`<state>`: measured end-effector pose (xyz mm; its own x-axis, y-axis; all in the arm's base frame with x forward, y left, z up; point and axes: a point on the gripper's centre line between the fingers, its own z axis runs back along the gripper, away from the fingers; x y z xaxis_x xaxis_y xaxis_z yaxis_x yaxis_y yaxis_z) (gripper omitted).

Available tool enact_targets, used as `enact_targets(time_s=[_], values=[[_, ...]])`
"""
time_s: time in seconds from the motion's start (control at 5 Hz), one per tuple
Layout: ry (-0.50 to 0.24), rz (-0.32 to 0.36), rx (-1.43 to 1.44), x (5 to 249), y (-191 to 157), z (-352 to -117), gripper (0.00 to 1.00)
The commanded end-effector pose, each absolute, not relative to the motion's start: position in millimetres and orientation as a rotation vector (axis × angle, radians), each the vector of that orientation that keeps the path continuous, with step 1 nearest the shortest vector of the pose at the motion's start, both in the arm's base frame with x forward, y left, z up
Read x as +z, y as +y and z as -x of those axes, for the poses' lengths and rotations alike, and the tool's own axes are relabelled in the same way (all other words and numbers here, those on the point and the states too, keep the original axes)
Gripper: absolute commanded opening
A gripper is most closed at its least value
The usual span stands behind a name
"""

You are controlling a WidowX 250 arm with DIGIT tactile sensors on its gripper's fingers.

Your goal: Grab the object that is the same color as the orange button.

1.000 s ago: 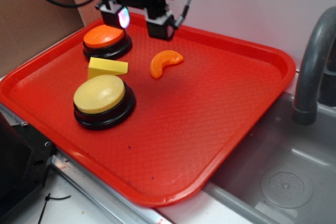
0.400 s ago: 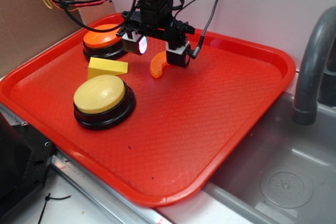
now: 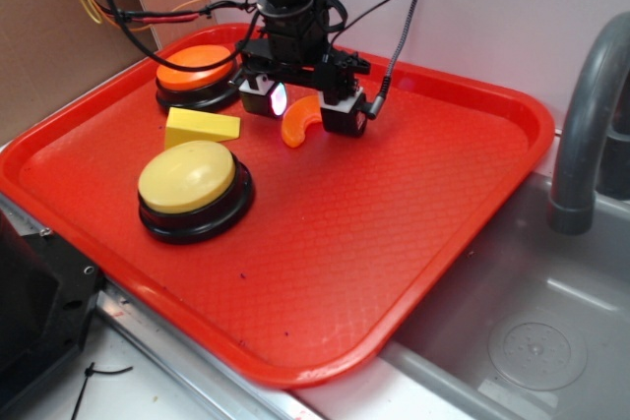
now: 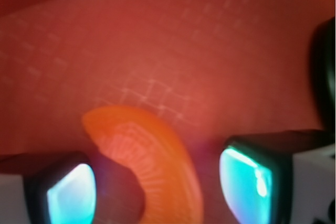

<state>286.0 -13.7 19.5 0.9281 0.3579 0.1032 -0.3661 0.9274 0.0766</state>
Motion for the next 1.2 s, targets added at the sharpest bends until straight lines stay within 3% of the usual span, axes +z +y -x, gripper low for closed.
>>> enact_targets(time_s=[0.0, 0.2, 0.4, 1.0], values=[[-0.094, -0.014, 0.373, 11.9, -2.1, -281.0, 1.00], [-0.091, -0.015, 0.370, 7.1, -2.4, -281.2, 0.70], [-0.094, -0.001, 0.382, 4.0, -2.2, -278.4, 0.00], [-0.081, -0.015, 0.343, 11.8, -1.1, -276.8, 0.00]])
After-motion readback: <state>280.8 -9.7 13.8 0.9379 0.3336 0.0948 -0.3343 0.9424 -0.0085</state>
